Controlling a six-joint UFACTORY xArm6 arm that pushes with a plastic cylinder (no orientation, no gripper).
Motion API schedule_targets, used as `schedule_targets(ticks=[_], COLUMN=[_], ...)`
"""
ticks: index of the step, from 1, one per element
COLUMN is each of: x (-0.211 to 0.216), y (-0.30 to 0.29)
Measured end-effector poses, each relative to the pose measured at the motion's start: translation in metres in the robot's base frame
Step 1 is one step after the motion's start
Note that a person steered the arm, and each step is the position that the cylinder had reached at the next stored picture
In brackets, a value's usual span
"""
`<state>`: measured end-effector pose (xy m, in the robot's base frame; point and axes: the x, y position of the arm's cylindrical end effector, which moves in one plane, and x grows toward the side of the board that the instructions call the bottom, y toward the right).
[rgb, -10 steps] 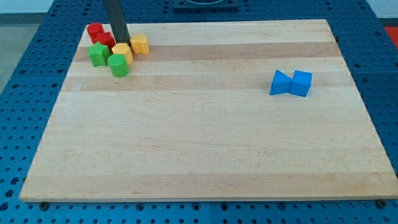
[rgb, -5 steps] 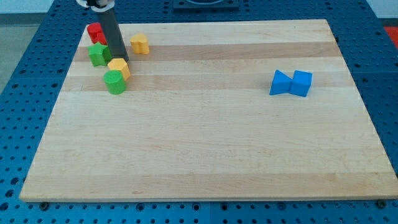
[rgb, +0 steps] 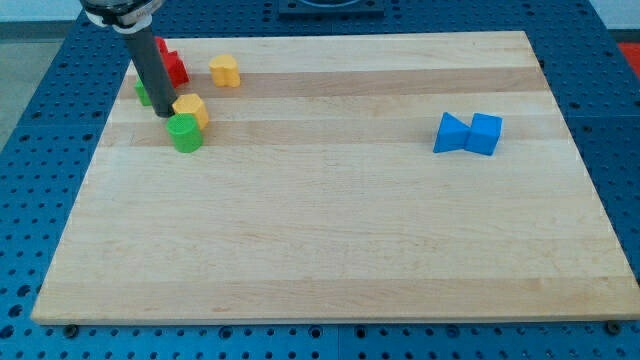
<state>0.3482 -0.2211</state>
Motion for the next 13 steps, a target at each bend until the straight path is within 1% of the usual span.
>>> schedule_targets(ticks=[1, 3, 4, 6, 8, 10, 13], x=[0.001, 0.039, 0.044, 0.044, 0.038, 0.048, 0.044], y=[0.000, 0.032, 0.030, 0.035, 0.074, 0.104, 0.087])
